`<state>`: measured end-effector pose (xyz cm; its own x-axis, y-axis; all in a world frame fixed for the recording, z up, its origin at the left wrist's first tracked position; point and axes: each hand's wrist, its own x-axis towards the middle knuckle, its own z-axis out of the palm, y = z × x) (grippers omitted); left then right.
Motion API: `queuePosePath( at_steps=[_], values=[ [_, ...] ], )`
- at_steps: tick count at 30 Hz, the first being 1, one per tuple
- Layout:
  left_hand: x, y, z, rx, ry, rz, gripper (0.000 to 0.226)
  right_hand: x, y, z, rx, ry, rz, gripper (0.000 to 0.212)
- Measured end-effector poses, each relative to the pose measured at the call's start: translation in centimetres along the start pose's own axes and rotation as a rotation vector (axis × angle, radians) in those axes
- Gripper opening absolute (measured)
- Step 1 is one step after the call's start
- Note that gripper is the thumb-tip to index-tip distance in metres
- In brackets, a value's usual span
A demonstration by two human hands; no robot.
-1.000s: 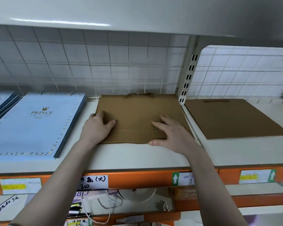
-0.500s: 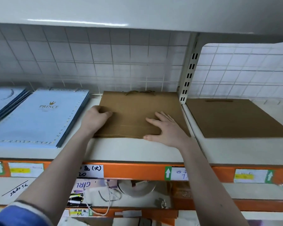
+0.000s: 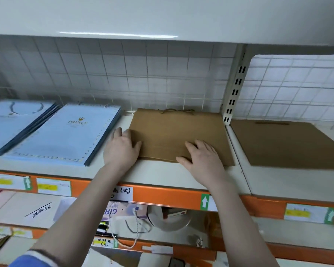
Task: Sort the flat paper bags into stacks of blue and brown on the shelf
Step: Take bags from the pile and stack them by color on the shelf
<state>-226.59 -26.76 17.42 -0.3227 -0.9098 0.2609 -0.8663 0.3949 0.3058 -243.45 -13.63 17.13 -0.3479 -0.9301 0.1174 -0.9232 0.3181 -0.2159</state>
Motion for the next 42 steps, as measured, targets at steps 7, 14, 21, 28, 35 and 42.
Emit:
queuePosePath(
  at_steps=[7, 14, 21, 28, 35, 42],
  values=[
    [-2.0, -5.6, -3.1, 0.065, 0.162, -0.012, 0.054, -0.2, -7.8, 1.3, 0.004, 0.172, 0.057, 0.049],
    [-4.9, -18.5, -8.9, 0.113, 0.276, -0.104, 0.056, 0.4, -21.3, 4.7, 0.01, 0.274, 0.049, 0.043],
    [-8.5, -34.5, -14.9, 0.173, 0.309, -0.246, 0.055, 0.2, -38.1, 7.8, 0.071, 0.278, -0.119, 0.053],
    [-10.2, -46.6, -19.7, 0.207, 0.362, -0.361, 0.056, 0.8, -50.6, 10.8, 0.116, 0.263, -0.24, 0.052],
    [-7.1, -56.3, -21.5, 0.225, 0.361, -0.454, 0.058, 5.7, -60.0, 13.9, 0.17, 0.349, -0.282, 0.047],
    [0.5, -67.2, -24.8, 0.266, 0.387, -0.483, 0.054, 13.8, -70.8, 16.6, 0.27, 0.347, -0.265, 0.042]
  ],
)
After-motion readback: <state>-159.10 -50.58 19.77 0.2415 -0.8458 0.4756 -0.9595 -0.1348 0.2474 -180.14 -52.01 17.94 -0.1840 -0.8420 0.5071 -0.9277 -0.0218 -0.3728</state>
